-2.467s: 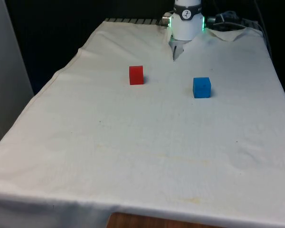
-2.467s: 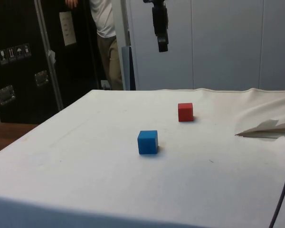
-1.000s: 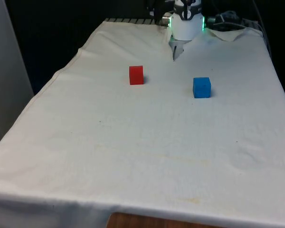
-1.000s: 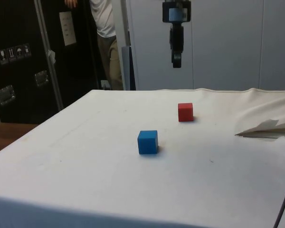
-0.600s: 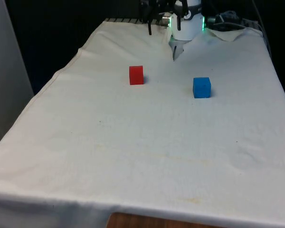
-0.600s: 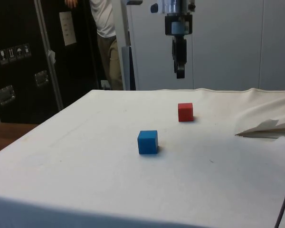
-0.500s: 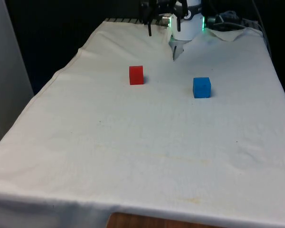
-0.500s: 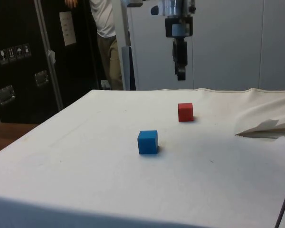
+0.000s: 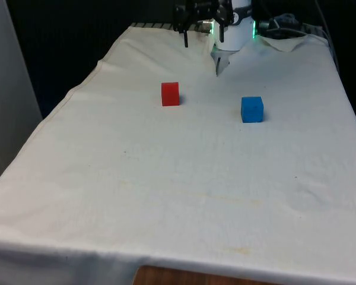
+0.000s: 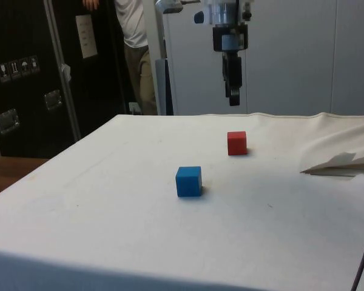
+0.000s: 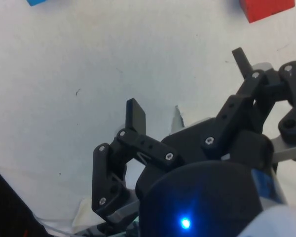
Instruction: Stack the two cubes.
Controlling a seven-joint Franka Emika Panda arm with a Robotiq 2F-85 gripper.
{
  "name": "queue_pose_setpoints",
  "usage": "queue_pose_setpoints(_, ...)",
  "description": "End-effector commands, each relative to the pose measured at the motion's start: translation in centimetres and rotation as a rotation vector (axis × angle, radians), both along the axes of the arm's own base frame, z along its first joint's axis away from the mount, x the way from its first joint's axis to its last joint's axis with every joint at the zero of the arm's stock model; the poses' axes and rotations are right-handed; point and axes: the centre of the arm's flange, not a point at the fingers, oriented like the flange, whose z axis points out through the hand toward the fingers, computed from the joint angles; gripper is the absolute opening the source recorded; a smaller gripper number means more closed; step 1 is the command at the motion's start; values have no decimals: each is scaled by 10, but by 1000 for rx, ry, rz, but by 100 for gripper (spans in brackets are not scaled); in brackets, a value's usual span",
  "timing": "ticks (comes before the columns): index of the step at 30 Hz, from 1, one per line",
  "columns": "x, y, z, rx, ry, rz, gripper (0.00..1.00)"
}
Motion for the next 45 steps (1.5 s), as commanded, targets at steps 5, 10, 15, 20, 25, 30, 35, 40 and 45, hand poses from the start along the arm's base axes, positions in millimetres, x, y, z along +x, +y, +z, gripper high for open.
queue_pose_setpoints(5, 0, -11, -2, -2, 0, -4, 100)
queue_pose_setpoints(10, 4, -24, -5, -5, 6, -22, 100)
queue_pose_setpoints(15, 6, -28, -7, -4, 11, -26, 100)
queue_pose_setpoints(20, 6, -29, -8, 0, 19, -27, 100)
queue_pose_setpoints(25, 6, -38, -14, -9, 23, -24, 100)
queue_pose_setpoints(30, 6, -45, -18, -12, 21, -25, 100)
queue_pose_setpoints(35, 6, -53, -27, -23, 1, -29, 100)
queue_pose_setpoints(40, 7, -58, -33, -33, -22, -33, 100)
queue_pose_setpoints(45, 7, -62, -41, -45, -55, -41, 100)
